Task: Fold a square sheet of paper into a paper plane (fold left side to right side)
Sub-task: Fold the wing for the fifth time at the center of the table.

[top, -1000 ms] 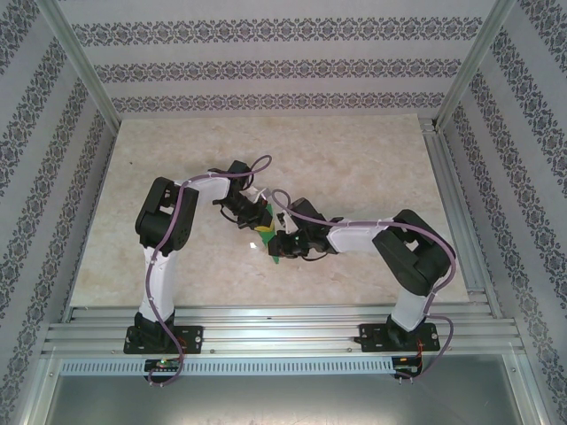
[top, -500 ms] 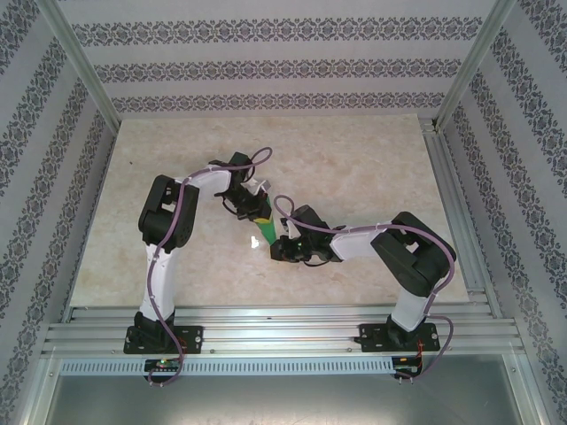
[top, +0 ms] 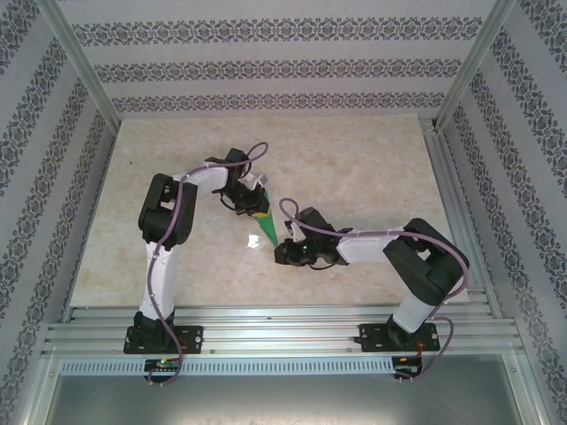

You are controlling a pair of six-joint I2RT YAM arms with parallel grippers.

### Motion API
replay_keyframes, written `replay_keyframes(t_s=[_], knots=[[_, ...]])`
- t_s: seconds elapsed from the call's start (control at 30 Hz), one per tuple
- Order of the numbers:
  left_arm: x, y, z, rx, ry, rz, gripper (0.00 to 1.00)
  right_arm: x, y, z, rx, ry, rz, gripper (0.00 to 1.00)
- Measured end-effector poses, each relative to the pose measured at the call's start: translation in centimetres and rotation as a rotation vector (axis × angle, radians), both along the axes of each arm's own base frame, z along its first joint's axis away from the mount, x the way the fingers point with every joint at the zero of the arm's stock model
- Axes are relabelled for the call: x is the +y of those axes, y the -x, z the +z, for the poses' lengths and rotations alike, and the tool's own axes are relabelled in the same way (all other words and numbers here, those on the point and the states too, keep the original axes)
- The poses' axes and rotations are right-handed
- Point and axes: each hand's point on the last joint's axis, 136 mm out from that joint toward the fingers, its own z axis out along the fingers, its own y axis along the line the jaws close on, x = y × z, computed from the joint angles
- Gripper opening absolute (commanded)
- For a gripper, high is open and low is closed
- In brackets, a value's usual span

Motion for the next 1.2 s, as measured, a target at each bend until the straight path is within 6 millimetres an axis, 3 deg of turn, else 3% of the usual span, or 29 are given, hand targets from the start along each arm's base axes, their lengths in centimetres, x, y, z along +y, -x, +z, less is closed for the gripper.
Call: replay_keyframes(t_s=[0.2, 0.3, 0.37, 0.63, 0.83, 0.93, 1.2], knots=[[0.2, 1.4, 0.0, 0.014, 0.0, -0.008, 0.07, 1.7, -4.3, 4.9, -0.098, -0.089, -0.016, 0.21], [0.0, 2.0, 0.0, 0.017, -0.002, -0.018, 0.07, 3.0, -5.8, 5.8, -0.13, -0.118, -0.015, 0.2], [-0.2, 2.3, 0.0, 0.02, -0.003, -0.024, 0.07, 3.5, -6.3, 5.2, -0.123, -0.12, -0.013, 0.2], [-0.4, 2.5, 0.0, 0.021, -0.003, -0.03, 0.08, 2.9, -5.7, -0.7, -0.016, -0.029, -0.019, 0.2], [-0.5, 2.4, 0.5, 0.019, -0.001, -0.032, 0.12, 2.6, -5.4, -1.3, -0.024, -0.038, -0.026, 0.2], [-0.7, 1.9, 2.0, -0.013, 0.011, -0.031, 0.13, 2.6, -5.4, -1.3, -0.039, -0.055, -0.032, 0.19], [-1.1, 1.0, 10.0, -0.196, 0.089, -0.019, 0.07, 2.5, -5.4, -1.3, -0.046, -0.066, -0.042, 0.18]])
